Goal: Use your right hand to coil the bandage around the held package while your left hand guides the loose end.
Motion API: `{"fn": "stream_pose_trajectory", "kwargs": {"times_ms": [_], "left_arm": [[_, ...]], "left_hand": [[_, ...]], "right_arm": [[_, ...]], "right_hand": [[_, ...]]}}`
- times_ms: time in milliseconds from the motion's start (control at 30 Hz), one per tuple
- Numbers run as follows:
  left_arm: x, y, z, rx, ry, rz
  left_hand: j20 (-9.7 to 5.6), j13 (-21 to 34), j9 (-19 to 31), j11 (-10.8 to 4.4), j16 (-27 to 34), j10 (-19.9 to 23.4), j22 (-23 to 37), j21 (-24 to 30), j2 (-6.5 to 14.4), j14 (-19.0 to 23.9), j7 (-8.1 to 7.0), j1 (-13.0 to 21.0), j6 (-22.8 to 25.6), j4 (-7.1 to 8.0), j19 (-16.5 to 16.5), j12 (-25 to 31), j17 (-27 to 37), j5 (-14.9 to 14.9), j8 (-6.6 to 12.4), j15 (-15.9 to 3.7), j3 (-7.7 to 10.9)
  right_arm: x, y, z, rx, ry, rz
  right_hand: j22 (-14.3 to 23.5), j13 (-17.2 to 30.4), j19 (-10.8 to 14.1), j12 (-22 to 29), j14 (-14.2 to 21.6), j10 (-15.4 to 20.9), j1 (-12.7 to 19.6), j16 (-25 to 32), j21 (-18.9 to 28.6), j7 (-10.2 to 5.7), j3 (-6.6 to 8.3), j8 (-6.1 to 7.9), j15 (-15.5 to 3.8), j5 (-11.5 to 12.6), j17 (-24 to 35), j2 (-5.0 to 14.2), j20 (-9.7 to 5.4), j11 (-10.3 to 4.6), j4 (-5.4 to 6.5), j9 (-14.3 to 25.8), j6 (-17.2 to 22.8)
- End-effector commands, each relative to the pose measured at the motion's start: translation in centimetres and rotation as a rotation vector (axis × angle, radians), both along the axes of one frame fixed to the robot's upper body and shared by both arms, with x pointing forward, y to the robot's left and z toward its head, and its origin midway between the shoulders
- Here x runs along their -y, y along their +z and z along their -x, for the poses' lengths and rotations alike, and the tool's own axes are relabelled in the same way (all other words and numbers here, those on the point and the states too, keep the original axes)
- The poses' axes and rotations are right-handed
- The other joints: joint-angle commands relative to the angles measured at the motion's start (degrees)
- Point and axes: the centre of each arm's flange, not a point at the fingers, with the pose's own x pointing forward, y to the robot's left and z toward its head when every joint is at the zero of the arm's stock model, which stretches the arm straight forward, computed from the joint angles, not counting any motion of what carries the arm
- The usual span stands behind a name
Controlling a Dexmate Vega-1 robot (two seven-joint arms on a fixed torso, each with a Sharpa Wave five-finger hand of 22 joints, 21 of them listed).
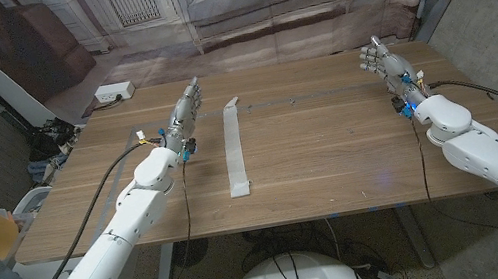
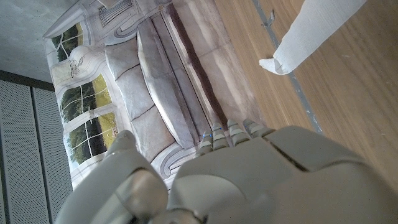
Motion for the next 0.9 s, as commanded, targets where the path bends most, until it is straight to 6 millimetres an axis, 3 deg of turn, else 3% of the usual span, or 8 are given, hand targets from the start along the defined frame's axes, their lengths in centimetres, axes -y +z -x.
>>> {"fn": "stream_pose_trajectory", "kwargs": {"times_ms": [33,467,600,900], "left_arm": [[0.8,-0.3,0.3,0.01,-0.021,0.023],[0.9,-0.4,1.0,0.027,-0.003,0.009],[0.9,-0.3,1.2,0.03,0.006,0.012],[1.2,0.4,1.3,0.042,-0.002,-0.002]], "left_hand": [[0.06,0.2,0.3,-0.32,0.3,0.6,0.1,-0.1,0.0,0.3,0.02,0.4,0.4,-0.27,-0.2,0.2,0.1,-0.1,0.2,0.05,0.18],[0.22,0.2,0.3,-0.52,0.2,0.8,0.1,-0.2,0.0,0.4,-0.12,0.7,0.7,-0.42,-0.5,0.2,0.1,-0.1,0.18,-0.13,0.11],[-0.74,0.2,0.3,-0.19,0.2,1.0,0.1,-0.4,0.0,0.5,0.02,0.9,1.0,-0.5,-0.9,0.1,0.1,-0.2,0.24,0.13,0.05],[-0.91,0.2,0.3,-0.17,0.2,1.2,0.1,-0.4,-0.1,0.7,0.11,1.0,1.3,-0.58,-1.1,0.1,0.1,-0.2,0.25,0.03,-0.03]], "right_arm": [[1.8,1.0,0.0,0.013,-0.109,0.06],[3.5,1.7,0.0,0.013,-0.214,0.101],[4.0,1.9,0.2,0.001,-0.221,0.103],[5.0,1.8,0.8,0.012,-0.291,0.127]], "right_hand": [[0.1,0.3,0.7,0.5,0.8,1.0,0.8,0.3,-0.1,-0.06,0.25,0.37,-0.18,-0.1,0.2,0.15,-2.78,-0.28,-0.17,0.3,0.8],[0.1,0.3,0.8,0.5,0.9,1.2,1.5,0.0,-0.5,-0.53,0.54,0.56,-0.61,-0.2,0.2,0.44,-2.9,-1.0,-0.61,0.3,1.8],[0.1,0.4,0.8,0.4,0.9,1.3,1.7,-0.1,-0.6,-0.57,0.61,0.53,-0.66,-0.2,0.2,0.49,-2.95,-1.18,-0.73,0.3,1.9],[0.2,0.4,0.9,0.3,0.8,1.4,1.9,-0.3,-0.8,-0.67,0.69,0.43,-0.6,-0.3,0.2,0.59,-2.98,-1.0,-0.91,0.3,2.0]]}}
